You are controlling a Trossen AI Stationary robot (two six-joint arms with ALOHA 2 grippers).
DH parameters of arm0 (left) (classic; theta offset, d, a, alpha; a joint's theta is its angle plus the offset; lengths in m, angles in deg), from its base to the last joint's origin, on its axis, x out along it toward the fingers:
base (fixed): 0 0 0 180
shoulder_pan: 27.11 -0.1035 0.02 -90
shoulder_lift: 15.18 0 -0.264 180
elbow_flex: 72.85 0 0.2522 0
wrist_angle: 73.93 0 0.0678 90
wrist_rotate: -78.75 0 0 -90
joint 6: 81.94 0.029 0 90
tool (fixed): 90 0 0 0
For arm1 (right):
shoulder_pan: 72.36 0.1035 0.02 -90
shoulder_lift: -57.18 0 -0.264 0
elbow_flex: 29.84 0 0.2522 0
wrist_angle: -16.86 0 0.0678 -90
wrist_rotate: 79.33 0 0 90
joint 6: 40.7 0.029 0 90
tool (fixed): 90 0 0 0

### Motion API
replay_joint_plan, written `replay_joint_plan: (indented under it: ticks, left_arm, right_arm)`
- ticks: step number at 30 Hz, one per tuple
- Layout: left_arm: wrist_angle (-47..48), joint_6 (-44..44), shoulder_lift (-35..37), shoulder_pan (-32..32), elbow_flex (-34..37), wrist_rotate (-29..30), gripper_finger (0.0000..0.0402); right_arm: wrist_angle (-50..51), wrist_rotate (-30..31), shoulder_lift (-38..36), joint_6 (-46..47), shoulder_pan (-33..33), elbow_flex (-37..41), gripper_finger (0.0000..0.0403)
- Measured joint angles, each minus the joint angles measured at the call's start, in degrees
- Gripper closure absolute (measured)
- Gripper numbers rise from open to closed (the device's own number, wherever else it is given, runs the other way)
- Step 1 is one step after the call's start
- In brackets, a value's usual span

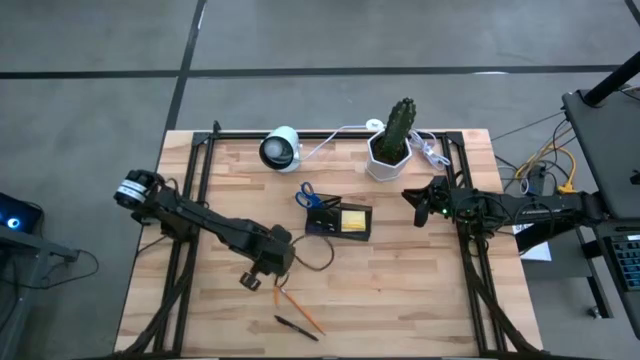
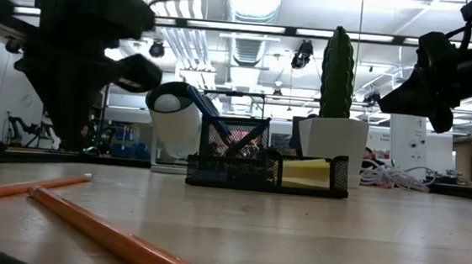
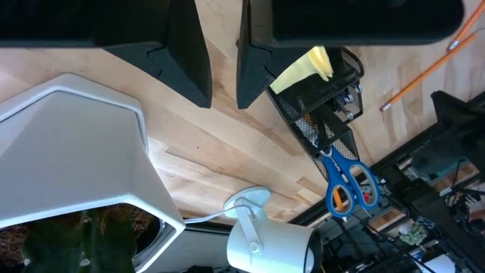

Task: Pick and place office supplies into organizer
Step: Put the left yellow pencil into the black desk organizer

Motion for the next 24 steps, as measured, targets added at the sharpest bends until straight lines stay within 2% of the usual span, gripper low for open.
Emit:
replay_joint_plan:
  ticks: [3, 6, 12, 17, 20, 24]
  left_arm:
    - [0.1, -13.2, 0.0, -0.9, 0.0, 0.0, 0.0399]
    - [0.3, -25.1, 0.2, -1.3, -0.1, -1.6, 0.0378]
    - [0.1, -46.3, 0.5, -1.2, -0.5, -2.5, 0.0281]
    - [2.0, -77.5, 0.4, -2.6, -0.3, -3.7, 0.0211]
    - [2.0, -87.9, 0.4, -3.4, -0.2, -4.5, 0.0198]
    - [1.9, -98.6, 0.3, -3.9, 0.1, -2.1, 0.0196]
  right_arm:
    - [0.0, 0.0, 0.0, 0.0, 0.0, 0.0, 0.0349]
    - [0.0, 0.0, 0.0, 0.0, 0.0, 0.0, 0.0349]
    - [0.0, 0.0, 0.0, 0.0, 0.0, 0.0, 0.0349]
    - [0.0, 0.0, 0.0, 0.0, 0.0, 0.0, 0.0349]
    - [0.0, 0.0, 0.0, 0.0, 0.0, 0.0, 0.0349]
    - [0.0, 0.0, 0.0, 0.0, 0.0, 0.0, 0.0349]
